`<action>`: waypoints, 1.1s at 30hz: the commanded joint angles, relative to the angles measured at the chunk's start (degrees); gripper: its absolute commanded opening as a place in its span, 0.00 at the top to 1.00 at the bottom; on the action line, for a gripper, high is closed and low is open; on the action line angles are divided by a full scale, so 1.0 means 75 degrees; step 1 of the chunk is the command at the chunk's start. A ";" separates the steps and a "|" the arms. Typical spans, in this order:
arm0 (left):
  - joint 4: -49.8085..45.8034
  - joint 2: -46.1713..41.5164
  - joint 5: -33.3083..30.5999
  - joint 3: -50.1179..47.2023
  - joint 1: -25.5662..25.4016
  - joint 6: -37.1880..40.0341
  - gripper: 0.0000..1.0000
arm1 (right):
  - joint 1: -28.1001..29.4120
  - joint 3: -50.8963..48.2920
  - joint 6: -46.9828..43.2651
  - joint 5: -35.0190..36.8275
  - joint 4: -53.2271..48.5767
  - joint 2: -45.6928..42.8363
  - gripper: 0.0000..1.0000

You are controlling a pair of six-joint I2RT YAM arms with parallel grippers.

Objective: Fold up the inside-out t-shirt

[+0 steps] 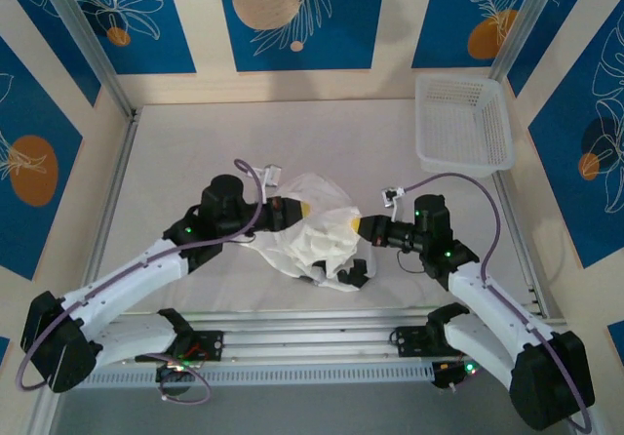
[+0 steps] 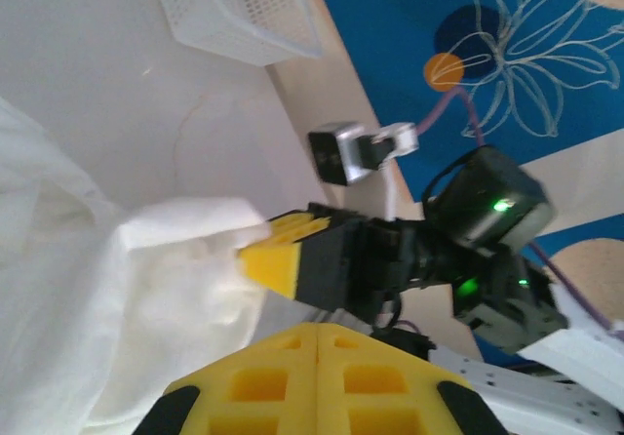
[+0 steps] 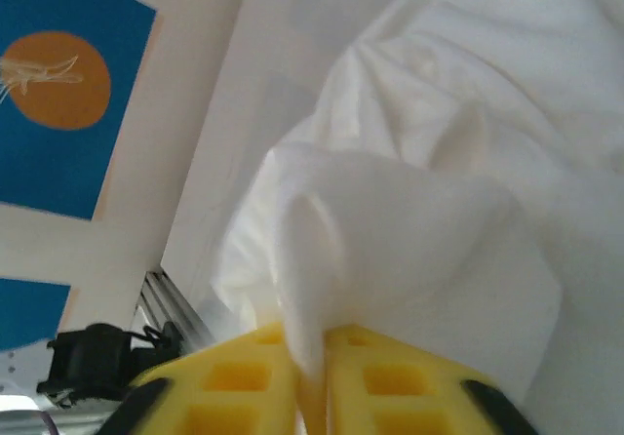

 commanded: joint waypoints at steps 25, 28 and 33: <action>-0.3079 0.3642 -0.2527 0.1397 -0.1353 0.3072 0.43 | 0.2553 0.2093 -0.0486 0.6295 -0.4401 0.2036 0.50; -0.2797 0.3908 -0.2142 0.1196 -0.1241 0.3088 0.72 | 0.2443 0.1850 -0.1002 0.4964 -0.3658 0.1874 0.44; -0.2175 0.3768 -0.1515 0.0956 -0.1066 0.2813 1.00 | 0.2399 0.1952 -0.1349 0.4177 -0.2939 0.2037 0.40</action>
